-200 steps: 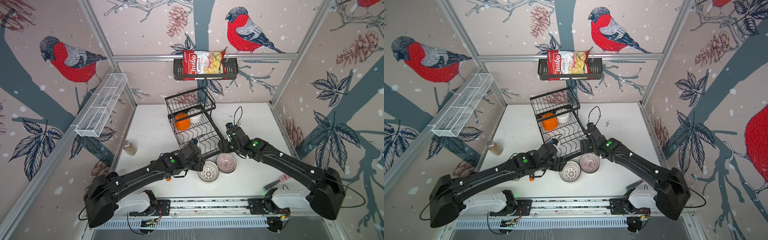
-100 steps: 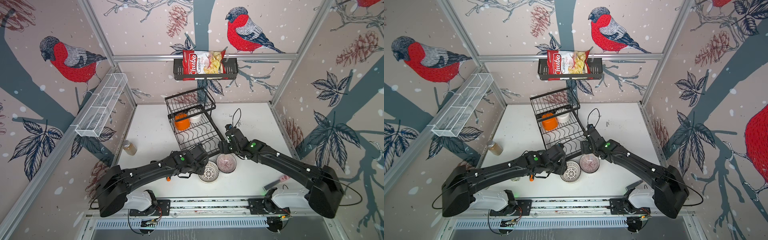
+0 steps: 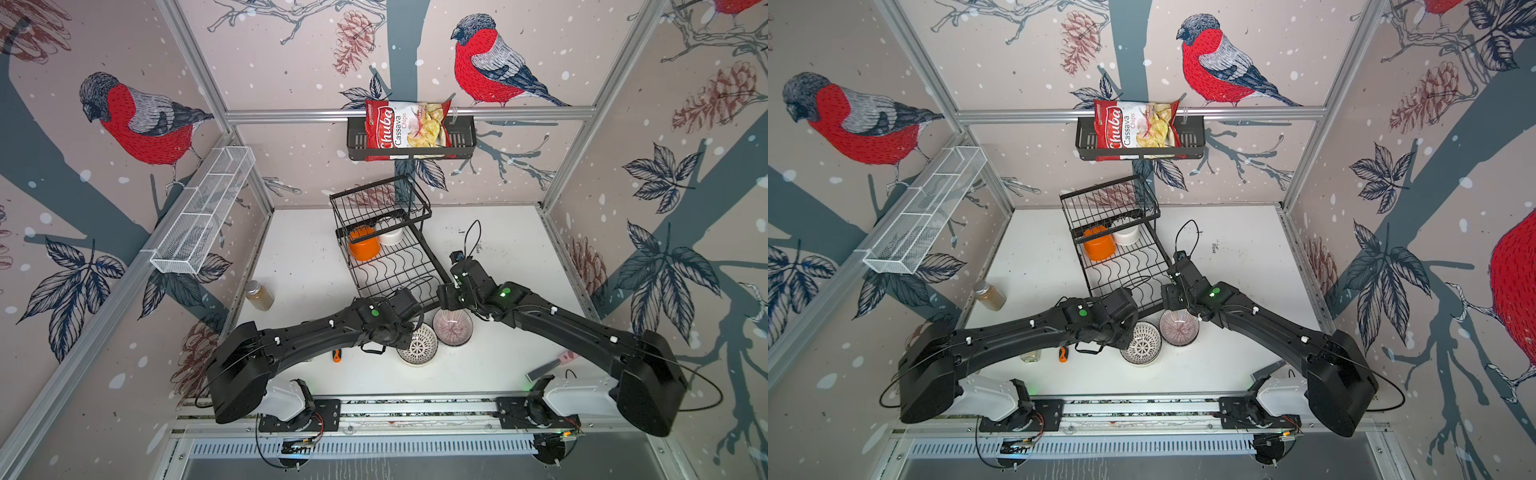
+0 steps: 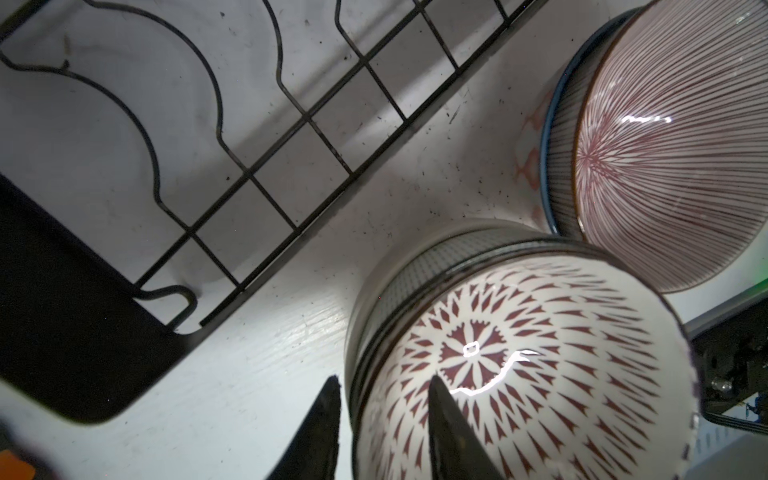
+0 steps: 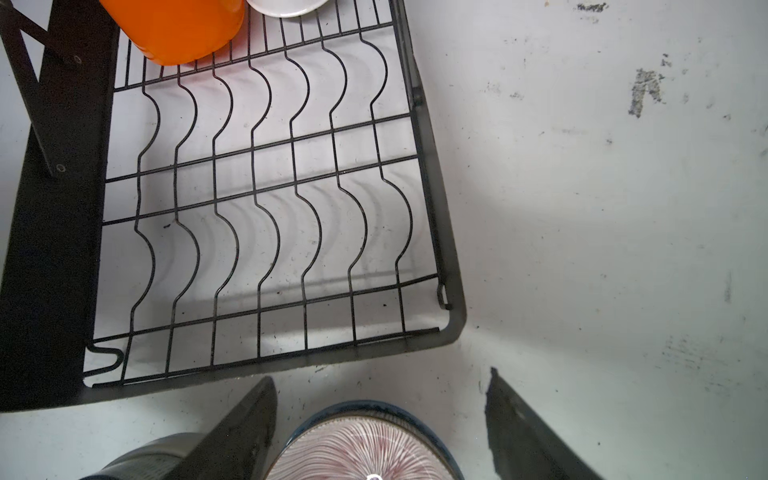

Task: Load the bowls into the dish rack
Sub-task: 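Lower the left gripper onto the red-patterned bowl while the right approaches the striped bowl, then close the left gripper on the red-patterned bowl's rim while the right gripper hovers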

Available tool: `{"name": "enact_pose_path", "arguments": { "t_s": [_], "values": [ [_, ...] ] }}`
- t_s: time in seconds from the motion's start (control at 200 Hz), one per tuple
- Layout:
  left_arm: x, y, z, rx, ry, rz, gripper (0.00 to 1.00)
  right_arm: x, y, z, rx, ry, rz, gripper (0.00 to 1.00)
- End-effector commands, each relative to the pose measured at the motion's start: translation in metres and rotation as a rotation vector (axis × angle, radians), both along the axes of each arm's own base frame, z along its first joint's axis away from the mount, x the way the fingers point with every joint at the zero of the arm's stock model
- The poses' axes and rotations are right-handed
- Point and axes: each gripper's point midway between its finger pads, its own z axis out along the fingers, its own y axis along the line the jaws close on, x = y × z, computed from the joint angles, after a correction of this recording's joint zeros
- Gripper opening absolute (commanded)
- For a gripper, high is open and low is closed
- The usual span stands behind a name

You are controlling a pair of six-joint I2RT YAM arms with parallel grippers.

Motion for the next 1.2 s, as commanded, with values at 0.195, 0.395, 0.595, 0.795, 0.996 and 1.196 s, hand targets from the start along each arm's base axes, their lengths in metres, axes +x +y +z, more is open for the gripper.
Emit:
{"name": "enact_pose_path", "arguments": {
  "t_s": [0.195,0.395,0.595,0.795,0.996,1.196],
  "values": [
    [-0.001,0.002,-0.001,0.028,0.012,-0.007,0.26,0.004,0.002,-0.001,0.004,-0.016,0.002,0.79],
    [0.000,0.001,0.000,0.031,0.009,-0.008,0.19,0.003,0.002,-0.003,0.002,-0.016,0.004,0.79],
    [0.000,0.000,0.003,0.020,0.003,-0.010,0.13,0.003,0.002,-0.003,-0.002,-0.018,0.007,0.79],
    [0.000,0.000,0.005,0.011,-0.003,-0.012,0.08,0.003,0.001,-0.003,-0.002,-0.018,0.005,0.79],
    [0.000,-0.001,0.008,-0.001,-0.009,-0.019,0.03,0.003,0.002,-0.004,0.002,-0.016,0.006,0.79],
    [0.000,-0.004,0.014,-0.034,-0.021,-0.026,0.00,0.003,0.003,-0.004,0.005,-0.014,0.011,0.79]
  ]
}}
